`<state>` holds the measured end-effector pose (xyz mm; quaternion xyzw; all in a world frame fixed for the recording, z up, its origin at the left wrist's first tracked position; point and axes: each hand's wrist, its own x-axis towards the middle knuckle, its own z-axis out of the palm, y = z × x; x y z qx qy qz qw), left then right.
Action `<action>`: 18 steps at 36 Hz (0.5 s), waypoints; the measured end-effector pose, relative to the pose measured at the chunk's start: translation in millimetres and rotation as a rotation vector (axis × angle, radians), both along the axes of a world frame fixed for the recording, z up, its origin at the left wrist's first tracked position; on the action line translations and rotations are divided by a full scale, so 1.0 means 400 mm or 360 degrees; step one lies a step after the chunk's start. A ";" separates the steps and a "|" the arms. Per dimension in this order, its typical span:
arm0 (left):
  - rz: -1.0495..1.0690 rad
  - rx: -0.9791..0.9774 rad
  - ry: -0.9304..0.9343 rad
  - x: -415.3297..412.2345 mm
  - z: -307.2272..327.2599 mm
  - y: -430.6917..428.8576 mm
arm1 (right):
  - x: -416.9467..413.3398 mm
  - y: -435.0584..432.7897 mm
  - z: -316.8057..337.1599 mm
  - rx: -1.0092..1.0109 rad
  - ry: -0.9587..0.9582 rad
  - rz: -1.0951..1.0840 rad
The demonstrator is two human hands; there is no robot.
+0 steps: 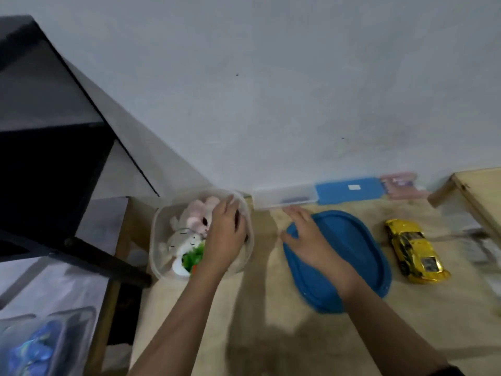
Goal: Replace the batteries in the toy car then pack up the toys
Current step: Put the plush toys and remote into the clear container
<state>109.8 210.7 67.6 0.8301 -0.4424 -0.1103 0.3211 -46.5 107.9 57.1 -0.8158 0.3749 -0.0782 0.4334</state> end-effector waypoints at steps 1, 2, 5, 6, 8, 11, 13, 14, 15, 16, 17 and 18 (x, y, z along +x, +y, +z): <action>-0.0030 -0.0035 0.0017 -0.041 -0.010 -0.013 | -0.040 -0.027 -0.011 -0.0004 -0.0005 -0.0055; -0.0053 -0.0048 0.0046 -0.083 -0.025 -0.026 | -0.081 -0.052 -0.026 -0.0014 0.0005 -0.0104; -0.0060 0.0011 0.0121 -0.207 -0.081 -0.051 | -0.190 -0.117 -0.069 -0.0037 0.0132 -0.0196; -0.0035 0.0051 0.0155 -0.245 -0.101 -0.056 | -0.221 -0.135 -0.084 -0.0053 0.0187 -0.0216; 0.0036 0.0153 0.0233 -0.311 -0.142 -0.063 | -0.272 -0.164 -0.109 -0.0075 0.0278 -0.0248; 0.0151 0.0373 0.0361 -0.381 -0.195 -0.066 | -0.324 -0.190 -0.149 -0.0143 0.0366 -0.0283; 0.0221 0.0499 0.0371 -0.408 -0.225 -0.067 | -0.346 -0.198 -0.177 -0.0239 0.0443 -0.0276; 0.0247 0.0526 0.0362 -0.416 -0.239 -0.068 | -0.353 -0.199 -0.186 -0.0246 0.0474 -0.0284; 0.0267 0.0536 0.0355 -0.421 -0.251 -0.069 | -0.358 -0.198 -0.194 -0.0240 0.0491 -0.0295; 0.0282 0.0534 0.0359 -0.425 -0.262 -0.069 | -0.362 -0.197 -0.203 -0.0243 0.0493 -0.0301; 0.0292 0.0529 0.0367 -0.427 -0.271 -0.069 | -0.366 -0.194 -0.211 -0.0260 0.0486 -0.0303; 0.0300 0.0522 0.0373 -0.428 -0.279 -0.068 | -0.368 -0.190 -0.217 -0.0285 0.0484 -0.0307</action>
